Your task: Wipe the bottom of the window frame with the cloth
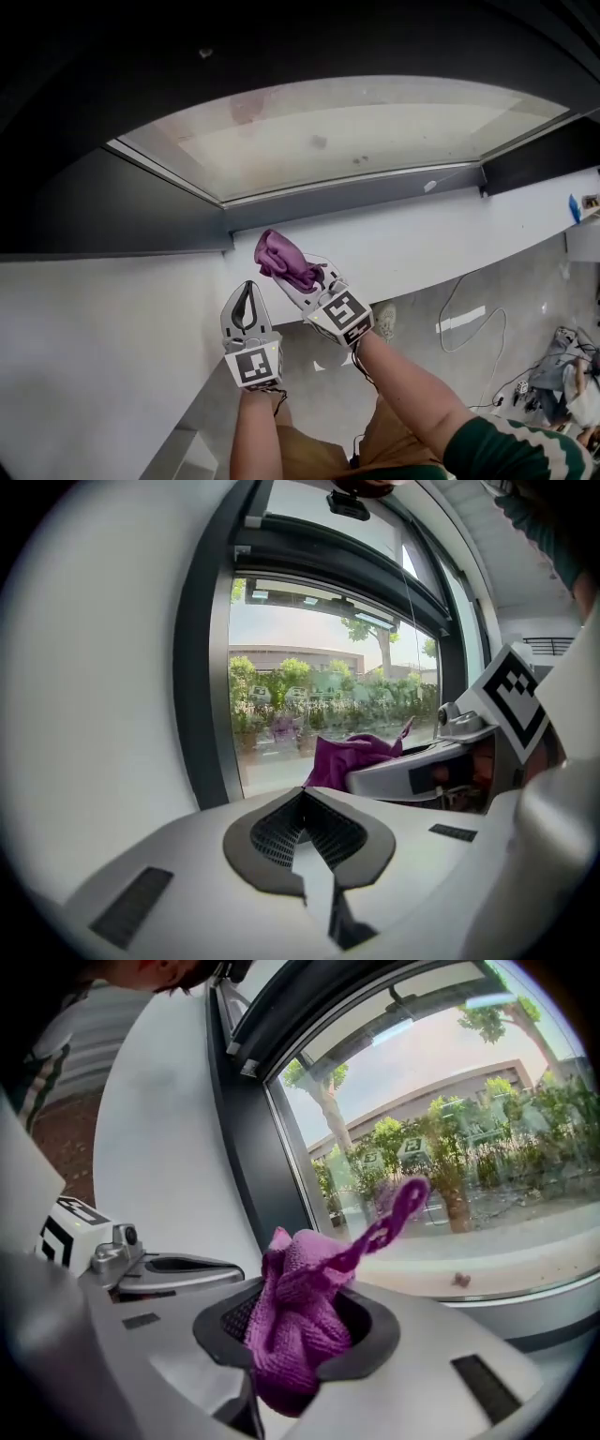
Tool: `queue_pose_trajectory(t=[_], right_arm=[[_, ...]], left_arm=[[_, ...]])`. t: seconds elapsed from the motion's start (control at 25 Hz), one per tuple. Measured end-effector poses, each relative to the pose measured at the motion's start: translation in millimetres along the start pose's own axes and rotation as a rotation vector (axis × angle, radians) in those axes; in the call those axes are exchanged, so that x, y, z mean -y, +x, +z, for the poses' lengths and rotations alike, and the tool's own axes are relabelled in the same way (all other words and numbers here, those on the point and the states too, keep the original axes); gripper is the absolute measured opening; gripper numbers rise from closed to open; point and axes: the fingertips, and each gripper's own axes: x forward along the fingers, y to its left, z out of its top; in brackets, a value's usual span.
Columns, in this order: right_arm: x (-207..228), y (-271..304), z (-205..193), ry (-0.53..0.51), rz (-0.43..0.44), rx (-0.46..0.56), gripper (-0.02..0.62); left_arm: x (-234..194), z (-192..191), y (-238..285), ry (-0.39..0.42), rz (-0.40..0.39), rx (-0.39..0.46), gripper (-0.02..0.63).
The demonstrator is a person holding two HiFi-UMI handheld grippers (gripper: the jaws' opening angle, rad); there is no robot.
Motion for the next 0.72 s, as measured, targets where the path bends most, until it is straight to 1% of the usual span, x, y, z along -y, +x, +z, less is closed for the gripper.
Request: queue_pose_trajectory(t=[0.08, 0.24, 0.32, 0.44, 0.56, 0.72], right_arm=[[0.3, -3.0, -1.4, -0.002, -0.002, 0.004, 0.13], [-3.3, -7.3, -6.4, -0.008, -0.03, 0.014, 0.13], [-9.3, -11.5, -7.3, -0.015, -0.034, 0.024, 0.13], [-15.8, -6.6, -22.7, -0.016, -0.04, 0.003, 0.13], [-18.5, 1.7, -38.7, -0.018, -0.046, -0.027, 0.13], [-25.9, 10.7, -51.1, -0.004, -0.05, -0.04, 0.13]], left_arm=[[-3.2, 2.4, 0.5, -0.007, 0.014, 0.015, 0.006], [-6.7, -3.7, 2.1, 0.0, -0.007, 0.05, 0.006], [-10.3, -5.9, 2.7, -0.022, -0.006, 0.062, 0.006], [-17.7, -10.1, 3.7, -0.05, -0.008, 0.068, 0.006], [-21.3, -10.9, 2.9, -0.044, -0.012, 0.082, 0.006], [-26.8, -16.1, -0.5, -0.043, -0.017, 0.083, 0.006]])
